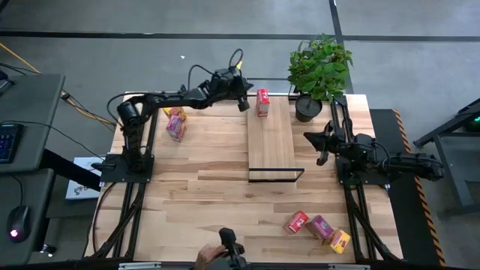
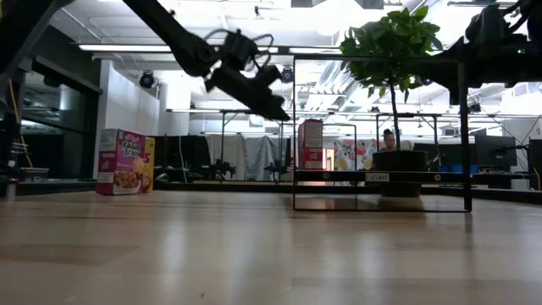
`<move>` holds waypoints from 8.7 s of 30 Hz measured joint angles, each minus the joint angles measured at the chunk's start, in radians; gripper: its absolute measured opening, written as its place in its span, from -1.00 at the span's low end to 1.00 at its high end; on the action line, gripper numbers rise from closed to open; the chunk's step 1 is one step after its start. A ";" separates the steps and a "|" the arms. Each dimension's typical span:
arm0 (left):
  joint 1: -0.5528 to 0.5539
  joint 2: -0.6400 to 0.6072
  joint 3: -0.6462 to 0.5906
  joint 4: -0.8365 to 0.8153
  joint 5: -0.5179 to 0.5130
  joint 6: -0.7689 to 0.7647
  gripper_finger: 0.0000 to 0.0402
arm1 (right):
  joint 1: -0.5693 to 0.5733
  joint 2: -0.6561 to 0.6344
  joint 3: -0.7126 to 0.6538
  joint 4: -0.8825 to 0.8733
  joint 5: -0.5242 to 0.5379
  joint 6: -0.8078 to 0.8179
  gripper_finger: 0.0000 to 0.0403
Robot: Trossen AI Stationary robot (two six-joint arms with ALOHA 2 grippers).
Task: Stack cereal on shelf
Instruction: Put the top purple cereal box on the shelf, then adjust the purple cereal box on the shelf
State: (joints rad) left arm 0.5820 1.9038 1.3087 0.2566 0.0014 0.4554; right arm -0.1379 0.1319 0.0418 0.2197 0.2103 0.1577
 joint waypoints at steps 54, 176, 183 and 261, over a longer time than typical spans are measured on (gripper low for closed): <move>-0.069 -0.758 -0.133 -1.192 -0.438 -0.790 0.27 | -0.072 0.406 0.193 0.039 0.112 -0.140 -1.00; -0.288 0.180 0.551 -0.834 0.060 -0.032 -0.13 | -0.072 0.406 0.193 0.003 0.124 -0.138 -1.00; -0.288 0.180 0.551 -0.834 0.061 -0.035 -0.02 | -0.072 0.406 0.193 0.003 0.126 -0.139 -1.00; -0.230 0.058 -0.328 0.339 0.117 -0.591 -1.00 | -0.072 0.484 0.193 0.027 0.126 -0.139 -1.00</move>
State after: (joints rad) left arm 0.3523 1.9614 0.9810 0.5960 0.1180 -0.1355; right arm -0.2099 0.6163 0.2344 0.2468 0.3359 0.0187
